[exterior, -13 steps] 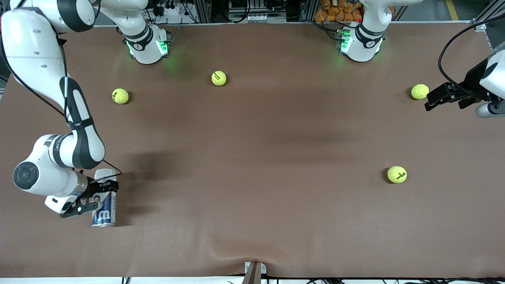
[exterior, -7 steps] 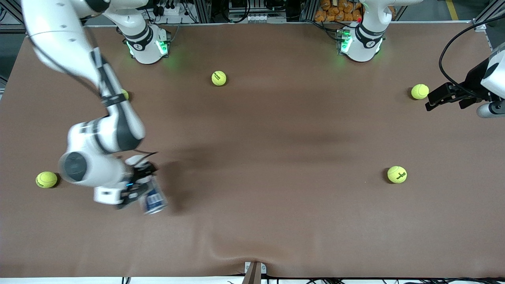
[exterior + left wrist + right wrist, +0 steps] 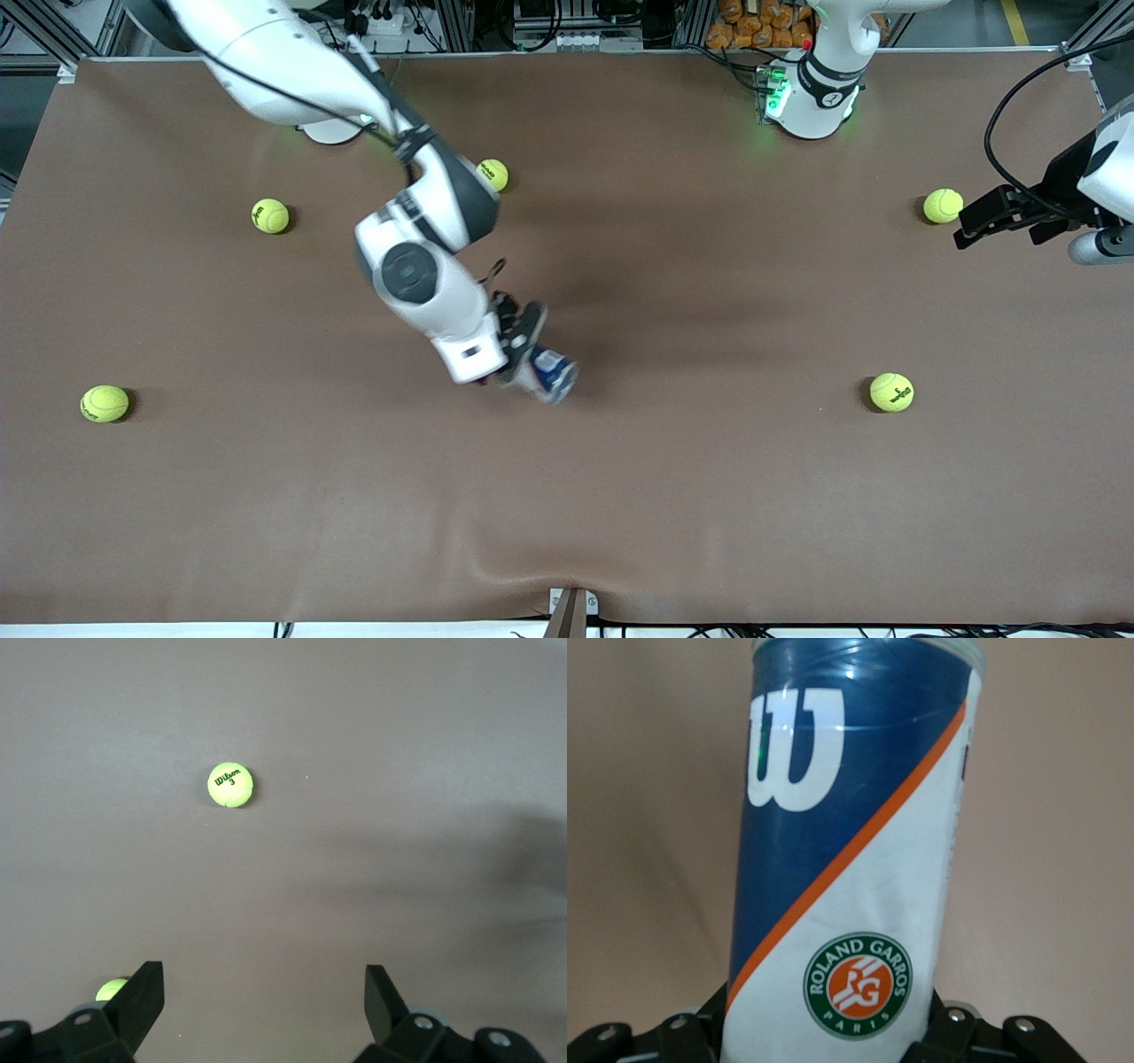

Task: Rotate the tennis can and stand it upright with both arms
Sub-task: 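Carry the can with the right gripper to the table's middle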

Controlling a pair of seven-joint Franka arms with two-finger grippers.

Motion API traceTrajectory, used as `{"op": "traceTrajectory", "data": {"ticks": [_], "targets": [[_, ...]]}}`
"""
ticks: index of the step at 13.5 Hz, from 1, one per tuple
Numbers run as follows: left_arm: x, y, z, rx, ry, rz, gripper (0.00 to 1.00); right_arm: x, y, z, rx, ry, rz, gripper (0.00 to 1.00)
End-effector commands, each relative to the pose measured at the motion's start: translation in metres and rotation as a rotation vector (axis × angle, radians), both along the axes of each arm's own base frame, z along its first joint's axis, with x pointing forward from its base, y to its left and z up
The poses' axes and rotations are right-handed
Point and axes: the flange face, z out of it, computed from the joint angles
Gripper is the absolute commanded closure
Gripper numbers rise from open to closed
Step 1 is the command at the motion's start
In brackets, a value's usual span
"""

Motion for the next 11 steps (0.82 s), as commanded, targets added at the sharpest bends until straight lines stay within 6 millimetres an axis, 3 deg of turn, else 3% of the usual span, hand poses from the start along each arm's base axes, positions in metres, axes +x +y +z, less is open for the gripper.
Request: {"op": "traceTrajectory", "data": {"ticks": [1, 5, 7, 11], "targets": [[0.001, -0.002, 0.003, 0.004, 0.009, 0.001, 0.0, -0.006, 0.021, -0.036, 0.035, -0.074, 0.196, 0.25], [0.001, 0.001, 0.004, 0.004, 0.008, 0.004, 0.0, -0.033, 0.067, -0.101, 0.098, -0.145, 0.293, 0.25], [0.001, 0.001, 0.004, 0.004, 0.008, 0.001, 0.0, -0.048, 0.085, -0.119, 0.093, -0.152, 0.31, 0.25], [-0.001, 0.0, 0.002, 0.004, 0.03, -0.003, 0.0, -0.053, 0.113, -0.14, 0.046, -0.193, 0.289, 0.25]]}}
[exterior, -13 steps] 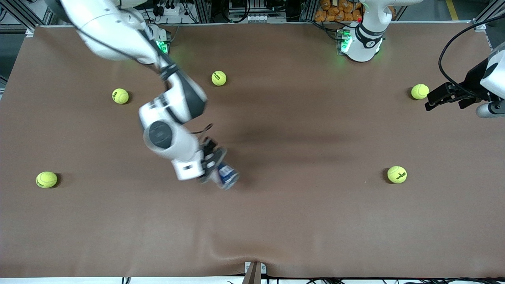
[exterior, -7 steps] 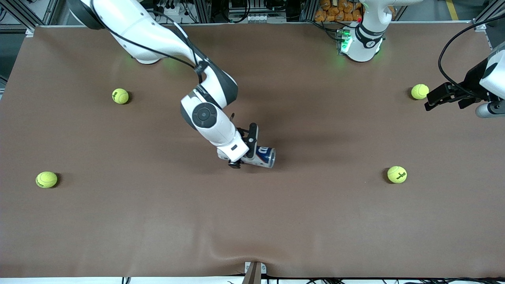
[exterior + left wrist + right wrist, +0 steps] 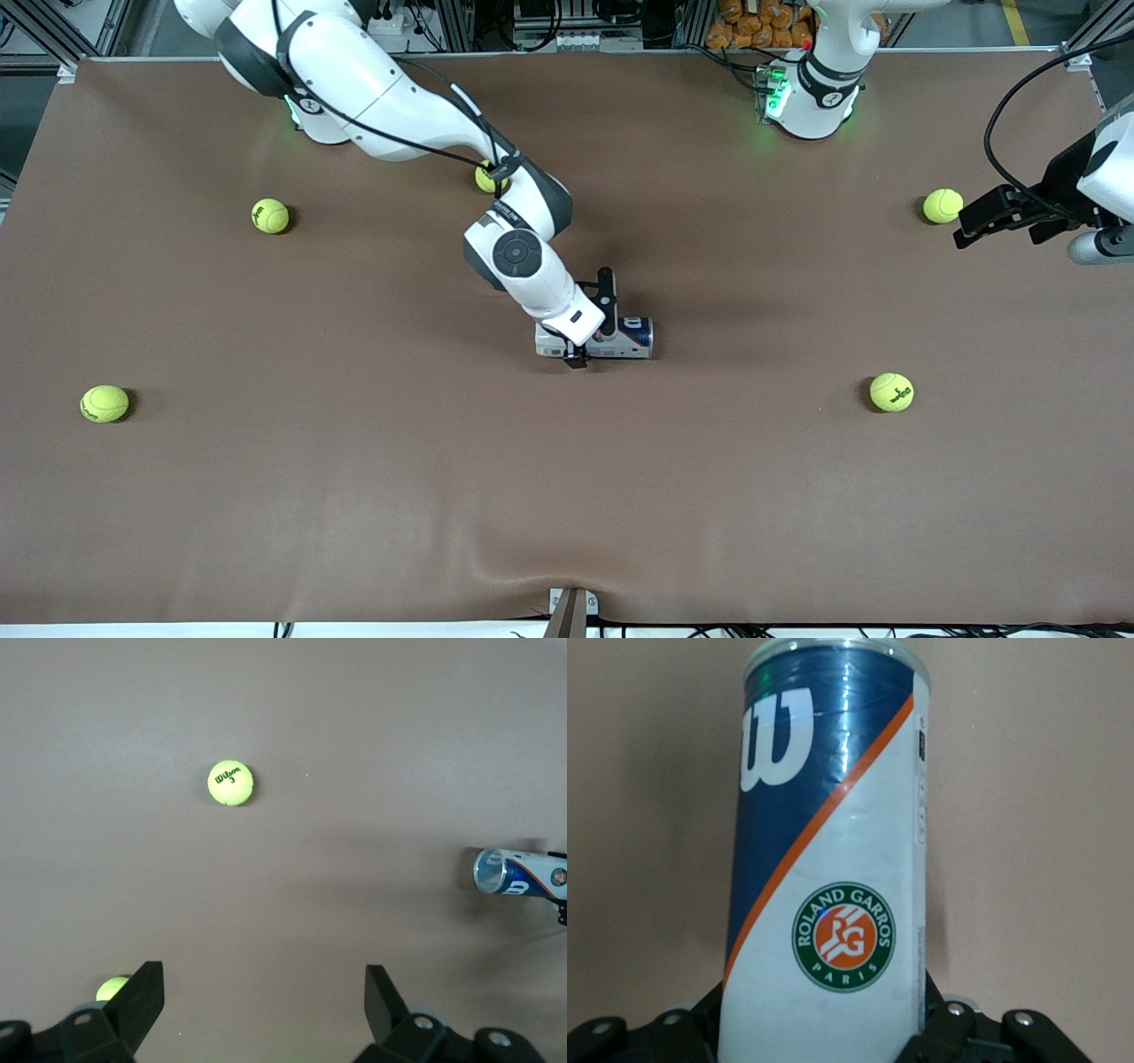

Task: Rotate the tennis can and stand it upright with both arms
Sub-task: 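Carry the can with the right gripper to the table's middle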

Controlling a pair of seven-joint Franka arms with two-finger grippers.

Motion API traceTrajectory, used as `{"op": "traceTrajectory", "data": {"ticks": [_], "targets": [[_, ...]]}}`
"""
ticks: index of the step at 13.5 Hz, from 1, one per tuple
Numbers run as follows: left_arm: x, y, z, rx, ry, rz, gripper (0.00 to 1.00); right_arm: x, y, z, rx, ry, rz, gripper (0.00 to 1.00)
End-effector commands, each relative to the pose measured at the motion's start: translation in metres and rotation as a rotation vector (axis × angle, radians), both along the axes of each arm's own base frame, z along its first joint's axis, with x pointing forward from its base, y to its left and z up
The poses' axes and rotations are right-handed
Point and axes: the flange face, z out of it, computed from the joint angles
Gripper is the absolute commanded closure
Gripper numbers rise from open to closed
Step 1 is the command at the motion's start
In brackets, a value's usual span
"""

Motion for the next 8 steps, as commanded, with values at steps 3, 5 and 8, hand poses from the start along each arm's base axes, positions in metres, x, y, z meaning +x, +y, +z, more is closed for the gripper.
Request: {"op": "traceTrajectory", "data": {"ticks": [3, 5, 8], "targets": [[-0.001, 0.003, 0.004, -0.002, 0.023, 0.003, 0.0, -0.003, 0.023, -0.035, -0.011, -0.07, -0.012, 0.23], [0.002, -0.002, -0.002, 0.003, 0.032, -0.01, 0.0, -0.001, 0.021, -0.035, -0.012, -0.073, -0.006, 0.0], [0.008, -0.005, -0.012, 0.004, 0.048, -0.019, 0.0, 0.006, 0.018, -0.016, 0.002, -0.085, -0.023, 0.0]]}}
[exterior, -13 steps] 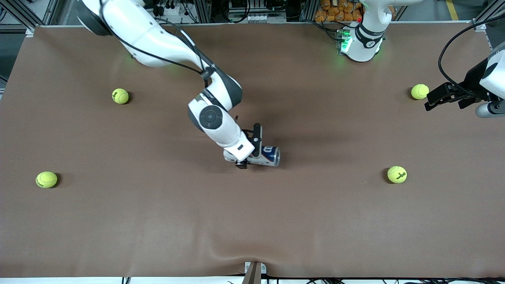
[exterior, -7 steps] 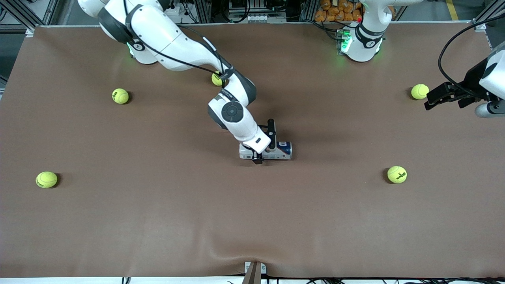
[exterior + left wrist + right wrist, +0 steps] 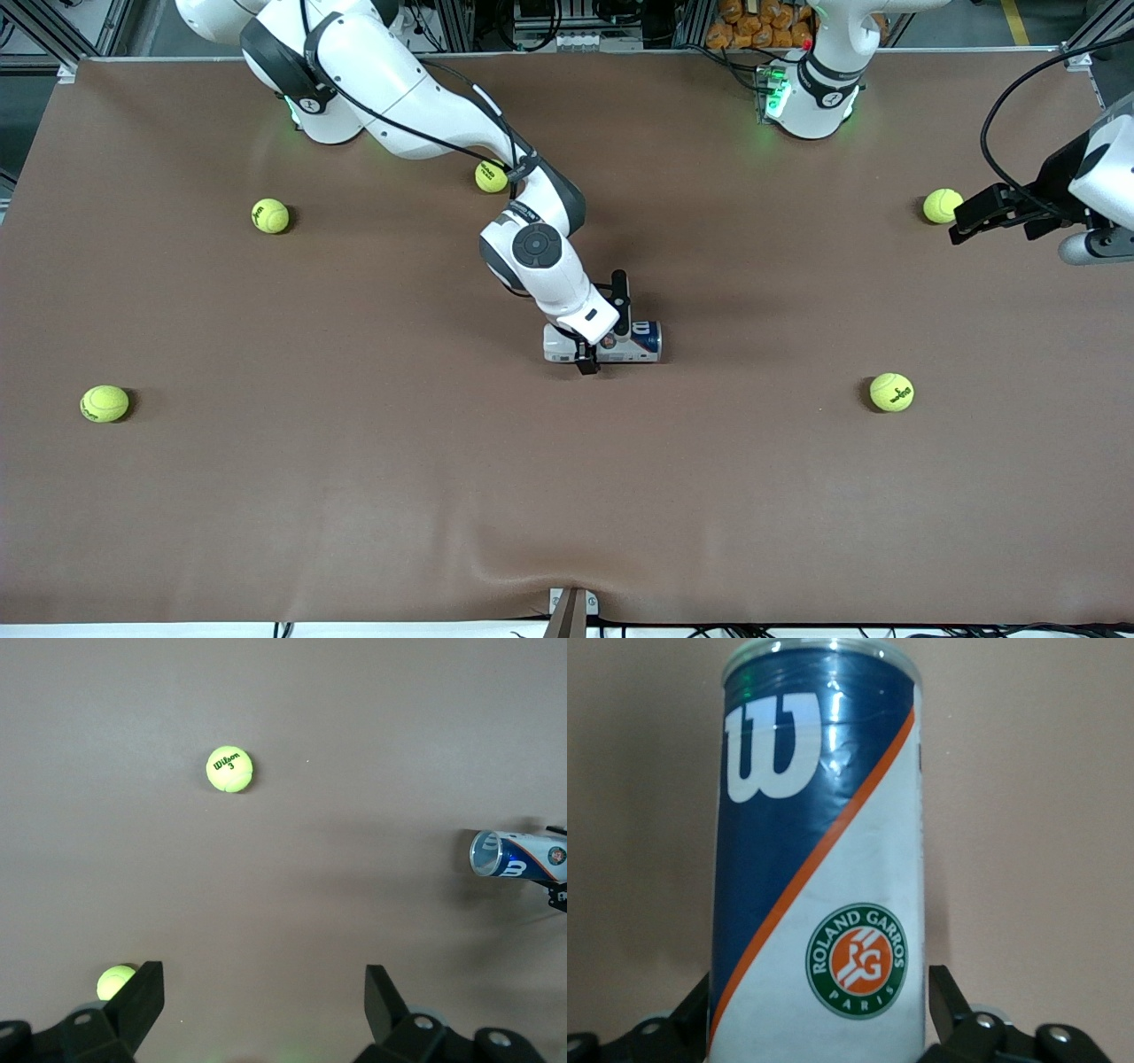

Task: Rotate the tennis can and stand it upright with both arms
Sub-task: 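Release the can on its side and raise the right gripper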

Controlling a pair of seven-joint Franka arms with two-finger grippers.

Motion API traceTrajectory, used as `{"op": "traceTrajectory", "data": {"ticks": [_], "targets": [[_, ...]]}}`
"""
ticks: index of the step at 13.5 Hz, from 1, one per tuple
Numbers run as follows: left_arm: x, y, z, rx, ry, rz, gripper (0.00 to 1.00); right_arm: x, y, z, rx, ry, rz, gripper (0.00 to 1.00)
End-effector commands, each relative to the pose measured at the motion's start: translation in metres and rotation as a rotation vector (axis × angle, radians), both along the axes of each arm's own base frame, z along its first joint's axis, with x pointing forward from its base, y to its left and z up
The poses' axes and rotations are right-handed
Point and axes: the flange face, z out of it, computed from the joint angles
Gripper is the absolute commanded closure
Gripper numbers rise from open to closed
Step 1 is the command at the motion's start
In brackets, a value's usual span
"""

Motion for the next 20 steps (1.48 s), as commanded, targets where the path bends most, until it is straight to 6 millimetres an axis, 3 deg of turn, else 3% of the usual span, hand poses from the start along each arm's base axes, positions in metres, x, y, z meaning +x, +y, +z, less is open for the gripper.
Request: {"op": "traceTrajectory", "data": {"ticks": [1, 4, 6, 8, 10, 14, 17, 20], "targets": [[0.008, 0.0, -0.006, 0.003, 0.022, -0.009, 0.0, 0.003, 0.004, -0.005, 0.006, -0.016, -0.009, 0.0], [0.011, 0.002, -0.011, 0.005, 0.031, -0.006, 0.0, 0.0, 0.004, 0.046, -0.007, 0.013, -0.04, 0.0], [0.024, 0.004, -0.043, -0.001, 0.087, -0.003, 0.0, 0.004, -0.002, 0.086, -0.026, 0.042, -0.098, 0.0], [0.027, 0.006, -0.042, -0.004, 0.083, 0.002, 0.0, 0.021, -0.026, 0.122, -0.038, 0.069, -0.204, 0.0], [0.029, 0.006, -0.045, -0.017, 0.088, 0.005, 0.0, 0.041, -0.059, 0.154, -0.043, 0.098, -0.337, 0.0], [0.043, -0.004, -0.079, -0.287, 0.163, 0.062, 0.0, 0.063, -0.124, 0.207, -0.025, 0.136, -0.654, 0.0], [0.059, -0.024, -0.114, -0.409, 0.187, 0.009, 0.0, 0.079, -0.198, 0.226, -0.016, 0.149, -0.855, 0.0], [0.069, -0.028, -0.14, -0.548, 0.211, 0.003, 0.0, 0.091, -0.268, 0.239, -0.059, 0.189, -0.973, 0.0]]}}
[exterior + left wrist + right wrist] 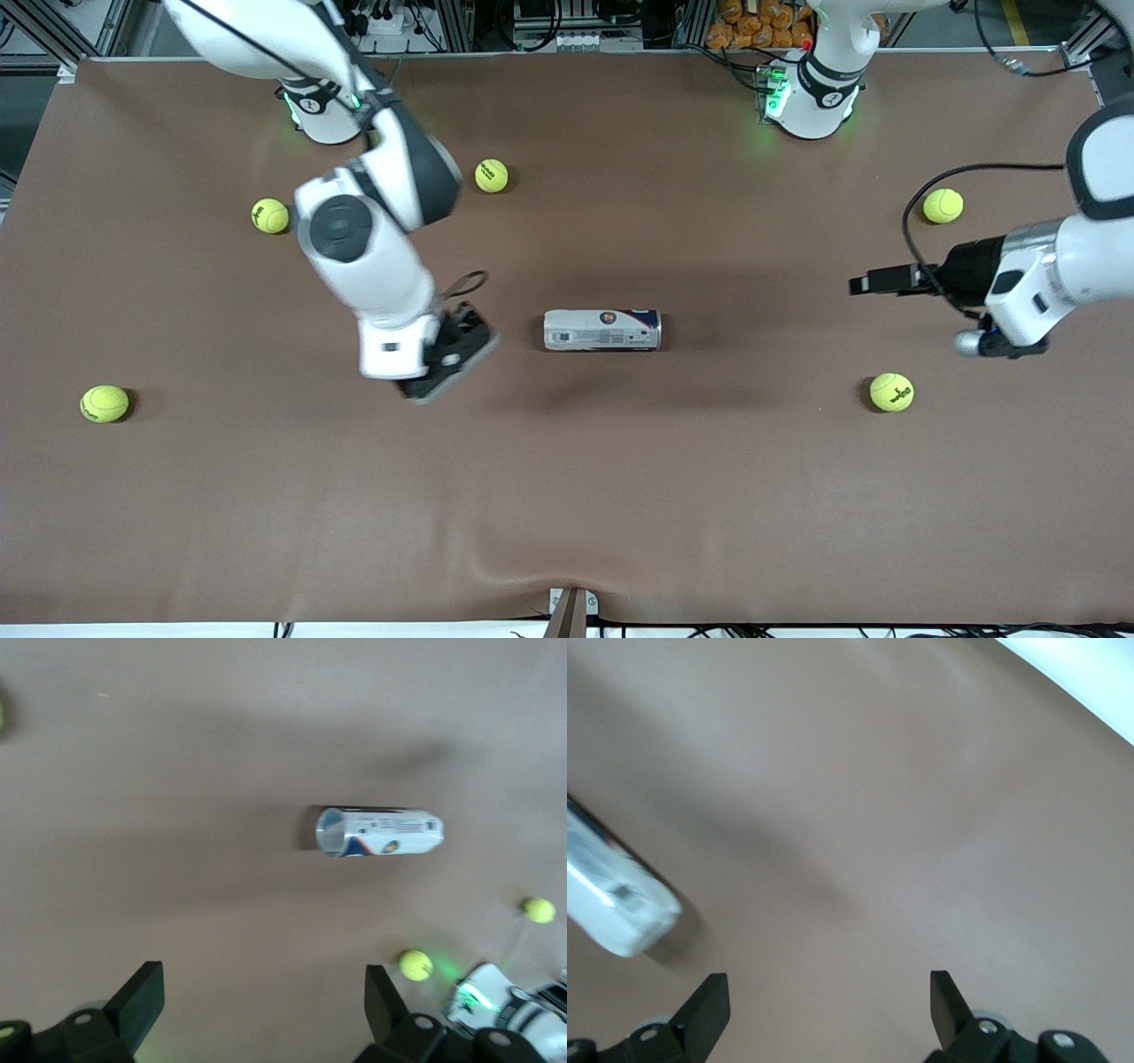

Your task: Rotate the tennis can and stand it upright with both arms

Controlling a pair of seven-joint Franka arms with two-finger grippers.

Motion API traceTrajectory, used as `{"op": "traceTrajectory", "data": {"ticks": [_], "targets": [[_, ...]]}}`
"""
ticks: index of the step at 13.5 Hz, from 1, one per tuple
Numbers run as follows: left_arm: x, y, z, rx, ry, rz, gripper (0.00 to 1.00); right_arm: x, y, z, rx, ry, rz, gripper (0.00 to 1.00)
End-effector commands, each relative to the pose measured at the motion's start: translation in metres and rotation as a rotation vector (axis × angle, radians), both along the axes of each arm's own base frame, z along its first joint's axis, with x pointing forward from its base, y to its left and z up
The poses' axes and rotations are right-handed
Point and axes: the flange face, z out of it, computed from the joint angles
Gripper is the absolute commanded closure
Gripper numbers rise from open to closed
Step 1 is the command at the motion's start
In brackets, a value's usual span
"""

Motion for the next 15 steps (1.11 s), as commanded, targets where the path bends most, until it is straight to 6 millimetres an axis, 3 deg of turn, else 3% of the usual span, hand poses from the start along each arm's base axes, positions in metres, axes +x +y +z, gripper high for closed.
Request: {"op": "traceTrajectory", "data": {"ticks": [1, 5, 8, 11, 15], "targets": [[0.011, 0.0, -0.016, -0.1, -0.002, -0.014, 0.0, -0.006, -0.06, 0.016, -0.028, 0.065, -0.125, 0.0], [0.02, -0.011, -0.078, -0.252, 0.014, -0.083, 0.0, -0.006, -0.12, 0.043, -0.051, 0.132, -0.26, 0.0], [0.014, -0.016, -0.111, -0.329, 0.021, -0.05, 0.0, -0.014, -0.153, 0.067, -0.07, 0.168, -0.308, 0.0], [-0.001, -0.029, -0.141, -0.43, -0.001, -0.024, 0.0, -0.017, -0.166, 0.07, -0.08, 0.192, -0.329, 0.0], [-0.021, -0.064, -0.169, -0.393, -0.049, -0.038, 0.0, -0.021, -0.178, 0.076, -0.086, 0.216, -0.417, 0.0]]}}
